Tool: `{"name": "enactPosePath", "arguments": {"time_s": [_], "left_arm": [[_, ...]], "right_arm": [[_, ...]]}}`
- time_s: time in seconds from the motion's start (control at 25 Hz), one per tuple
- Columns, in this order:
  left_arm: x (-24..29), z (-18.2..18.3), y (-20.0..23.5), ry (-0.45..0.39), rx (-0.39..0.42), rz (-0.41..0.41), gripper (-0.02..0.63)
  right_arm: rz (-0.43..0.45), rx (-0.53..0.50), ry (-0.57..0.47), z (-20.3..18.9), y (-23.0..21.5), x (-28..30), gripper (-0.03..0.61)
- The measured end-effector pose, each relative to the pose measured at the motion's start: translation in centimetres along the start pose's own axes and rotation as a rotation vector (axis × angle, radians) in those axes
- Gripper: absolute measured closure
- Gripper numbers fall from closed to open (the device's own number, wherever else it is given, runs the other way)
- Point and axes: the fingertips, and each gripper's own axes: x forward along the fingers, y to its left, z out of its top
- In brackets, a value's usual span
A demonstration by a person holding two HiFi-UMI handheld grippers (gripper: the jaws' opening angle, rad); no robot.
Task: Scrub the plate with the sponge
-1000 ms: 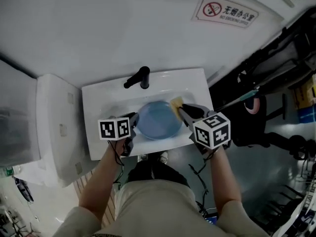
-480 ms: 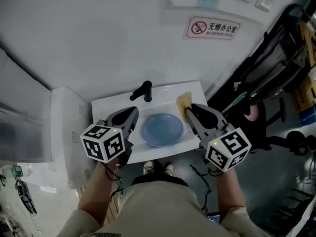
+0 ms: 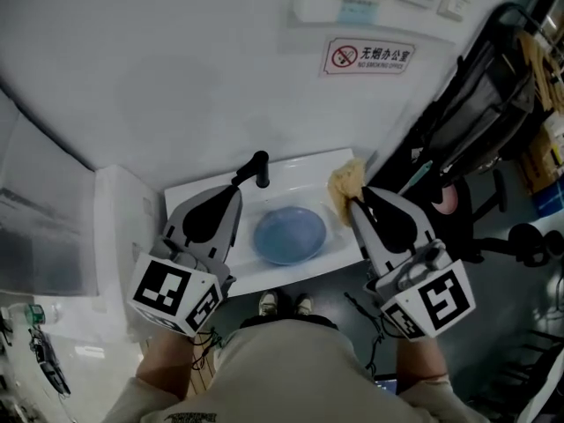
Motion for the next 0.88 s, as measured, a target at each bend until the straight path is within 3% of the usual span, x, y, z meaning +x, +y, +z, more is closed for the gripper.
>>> {"name": "enactPosePath", "arguments": {"time_s": [0.12, 0.36, 0.72, 0.88], "left_arm": [[-0.7, -0.2, -0.9, -0.001, 0.025, -0.019, 0.606], [-0.9, -2.3, -2.2, 0.035, -0.011, -0.079, 0.607], [-1.1, -7.0, -1.7, 0.123, -0.029, -0.052, 0.607], [-1.1, -7.8, -1.9, 0.14, -0.024, -0.053, 0.607]], "right_arm": [[-0.002, -0.036, 0.007, 0.1, 0.9, -0.6, 0.515], [-0.024, -0.091, 0.062, -1.5, 1.7, -1.3, 0.517], [-0.013, 0.0, 0.207, -8.1, 2.4, -1.3, 0.517], [-0.022, 0.027, 0.224, -9.1, 1.9, -1.4, 0.517]]}}
